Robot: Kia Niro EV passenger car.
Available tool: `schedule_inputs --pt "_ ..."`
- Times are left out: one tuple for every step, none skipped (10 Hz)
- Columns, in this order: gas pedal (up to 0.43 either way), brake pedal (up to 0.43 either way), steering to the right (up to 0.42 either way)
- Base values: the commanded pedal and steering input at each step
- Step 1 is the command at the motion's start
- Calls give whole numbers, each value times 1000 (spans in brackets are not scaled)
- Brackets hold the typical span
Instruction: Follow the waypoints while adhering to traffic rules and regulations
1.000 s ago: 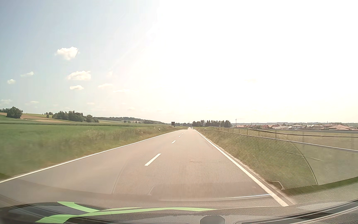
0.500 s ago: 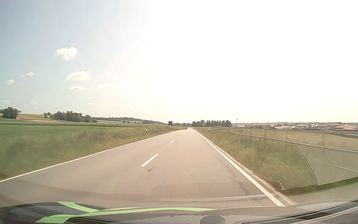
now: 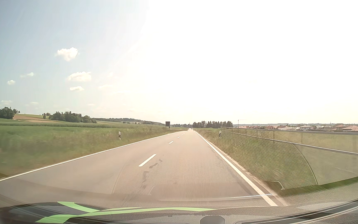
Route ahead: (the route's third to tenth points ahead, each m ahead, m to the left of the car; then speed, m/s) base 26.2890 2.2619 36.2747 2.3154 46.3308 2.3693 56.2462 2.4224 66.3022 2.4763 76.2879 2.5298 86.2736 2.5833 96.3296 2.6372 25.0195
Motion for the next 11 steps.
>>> schedule_inputs --pt "130 0 -3" --pt "130 0 -3" --pt "130 0 -3" --pt "130 0 -3" --pt "138 0 -3" --pt "138 0 -3" --pt "138 0 -3" --pt "138 0 -3" --pt "138 0 -2" --pt "138 0 -1" --pt "138 0 -1"
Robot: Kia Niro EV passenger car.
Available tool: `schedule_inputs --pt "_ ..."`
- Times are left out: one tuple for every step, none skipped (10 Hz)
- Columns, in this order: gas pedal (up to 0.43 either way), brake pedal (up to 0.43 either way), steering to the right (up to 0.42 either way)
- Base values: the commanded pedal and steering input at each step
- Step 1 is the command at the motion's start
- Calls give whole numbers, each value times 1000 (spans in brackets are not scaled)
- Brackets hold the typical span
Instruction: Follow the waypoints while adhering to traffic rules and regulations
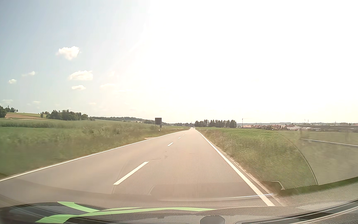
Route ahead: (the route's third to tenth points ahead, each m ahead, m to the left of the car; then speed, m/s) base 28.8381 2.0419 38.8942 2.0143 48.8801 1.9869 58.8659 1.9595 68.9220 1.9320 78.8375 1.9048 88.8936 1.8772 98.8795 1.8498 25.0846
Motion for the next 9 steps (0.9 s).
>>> schedule_inputs --pt "138 0 -1" --pt "138 0 -1" --pt "138 0 -1" --pt "138 0 -1" --pt "150 0 -1" --pt "150 0 -1" --pt "150 0 -1" --pt "150 0 -1" --pt "150 0 -1"
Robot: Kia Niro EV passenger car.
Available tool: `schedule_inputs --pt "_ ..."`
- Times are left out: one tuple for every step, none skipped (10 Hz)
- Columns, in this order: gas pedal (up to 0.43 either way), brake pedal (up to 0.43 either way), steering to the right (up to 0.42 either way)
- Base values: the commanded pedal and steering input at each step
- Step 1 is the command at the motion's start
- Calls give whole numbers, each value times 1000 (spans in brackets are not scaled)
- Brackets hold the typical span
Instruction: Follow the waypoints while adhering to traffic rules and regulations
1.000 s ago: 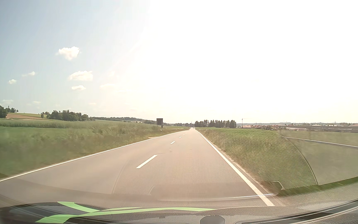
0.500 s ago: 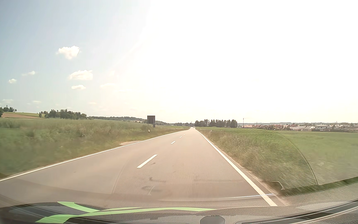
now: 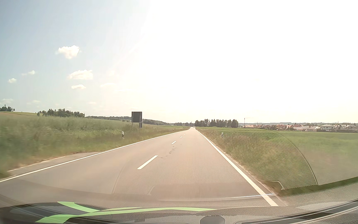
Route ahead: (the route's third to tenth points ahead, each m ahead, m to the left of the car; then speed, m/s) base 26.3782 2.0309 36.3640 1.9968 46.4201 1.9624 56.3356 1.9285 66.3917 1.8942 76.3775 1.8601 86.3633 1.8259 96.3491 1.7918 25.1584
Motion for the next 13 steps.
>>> schedule_inputs --pt "150 0 -1" --pt "157 0 -1" --pt "157 0 -1" --pt "157 0 -1" --pt "157 0 -1" --pt "157 0 -1" --pt "157 0 -1" --pt "157 0 -1" --pt "157 0 -1" --pt "157 0 -1" --pt "157 0 -1" --pt "157 0 -1" --pt "157 0 -1"
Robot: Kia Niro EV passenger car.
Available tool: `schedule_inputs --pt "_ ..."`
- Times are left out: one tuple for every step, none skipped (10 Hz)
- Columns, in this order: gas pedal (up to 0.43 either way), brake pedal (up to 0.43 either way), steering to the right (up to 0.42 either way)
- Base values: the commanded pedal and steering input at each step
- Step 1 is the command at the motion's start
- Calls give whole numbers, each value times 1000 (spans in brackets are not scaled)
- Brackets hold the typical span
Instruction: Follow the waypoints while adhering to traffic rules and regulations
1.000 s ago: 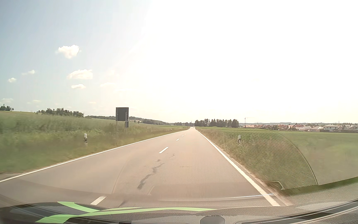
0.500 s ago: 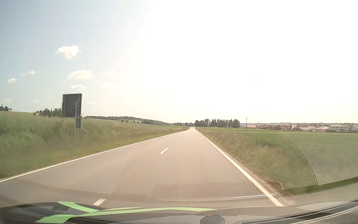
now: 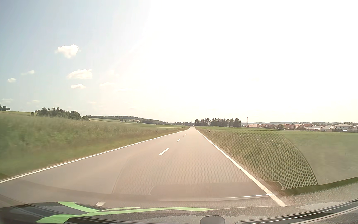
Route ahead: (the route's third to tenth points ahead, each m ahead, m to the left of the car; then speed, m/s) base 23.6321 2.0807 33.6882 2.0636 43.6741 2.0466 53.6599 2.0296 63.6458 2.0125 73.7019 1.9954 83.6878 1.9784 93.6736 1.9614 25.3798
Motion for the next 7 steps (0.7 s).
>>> schedule_inputs --pt "157 0 -1" --pt "157 0 -1" --pt "157 0 -1" --pt "157 0 -1" --pt "157 0 -1" --pt "157 0 -1" --pt "157 0 -1"
